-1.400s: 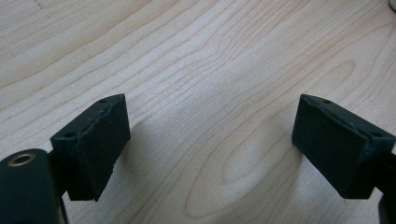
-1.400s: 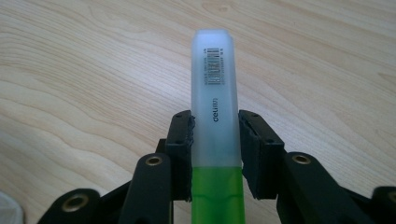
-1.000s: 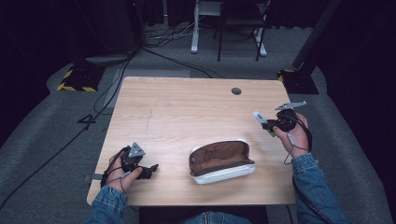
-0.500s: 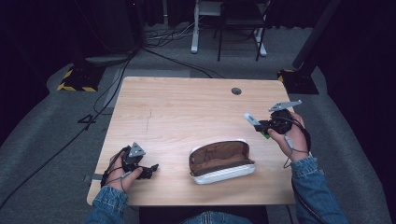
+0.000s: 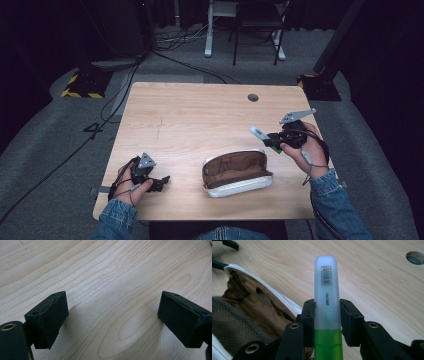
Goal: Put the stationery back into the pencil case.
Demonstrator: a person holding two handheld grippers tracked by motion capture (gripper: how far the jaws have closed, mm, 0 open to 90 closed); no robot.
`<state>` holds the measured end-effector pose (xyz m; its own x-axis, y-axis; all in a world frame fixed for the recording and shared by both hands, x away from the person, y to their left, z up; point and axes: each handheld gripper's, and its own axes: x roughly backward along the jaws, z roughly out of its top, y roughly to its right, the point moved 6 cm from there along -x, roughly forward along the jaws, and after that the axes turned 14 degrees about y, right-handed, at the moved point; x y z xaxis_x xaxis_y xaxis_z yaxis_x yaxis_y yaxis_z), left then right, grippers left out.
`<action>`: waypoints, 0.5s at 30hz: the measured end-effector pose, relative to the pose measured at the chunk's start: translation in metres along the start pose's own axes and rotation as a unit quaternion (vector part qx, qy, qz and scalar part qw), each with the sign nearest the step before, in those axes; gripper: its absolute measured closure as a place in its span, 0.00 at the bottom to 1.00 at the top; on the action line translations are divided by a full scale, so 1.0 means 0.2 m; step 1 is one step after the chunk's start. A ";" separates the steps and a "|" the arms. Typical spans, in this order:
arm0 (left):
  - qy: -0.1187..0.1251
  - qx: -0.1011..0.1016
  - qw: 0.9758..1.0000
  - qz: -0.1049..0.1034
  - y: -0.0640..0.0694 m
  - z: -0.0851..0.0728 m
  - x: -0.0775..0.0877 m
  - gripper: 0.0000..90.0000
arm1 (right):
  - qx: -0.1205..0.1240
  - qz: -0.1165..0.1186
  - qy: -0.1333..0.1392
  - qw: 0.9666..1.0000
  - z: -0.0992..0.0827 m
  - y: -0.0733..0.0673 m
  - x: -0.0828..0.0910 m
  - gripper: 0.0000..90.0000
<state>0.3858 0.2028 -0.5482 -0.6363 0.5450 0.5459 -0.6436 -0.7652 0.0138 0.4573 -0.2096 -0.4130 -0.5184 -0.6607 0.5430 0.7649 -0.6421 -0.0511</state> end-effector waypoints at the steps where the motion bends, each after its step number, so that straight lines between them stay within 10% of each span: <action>1: 0.000 -0.001 1.000 0.000 0.00 0.00 0.00 0.11 | 0.001 0.004 -0.002 1.000 0.00 -0.02 0.00 0.74; 15: 0.000 0.001 1.000 0.000 0.00 0.00 0.00 0.11 | 0.037 0.060 -0.014 0.997 0.04 -0.21 -0.01 0.74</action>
<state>0.3860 0.2025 -0.5483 -0.6365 0.5441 0.5467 -0.6424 -0.7662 0.0147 0.4296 -0.1777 -0.4055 -0.4105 -0.7191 0.5607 0.8479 -0.5272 -0.0555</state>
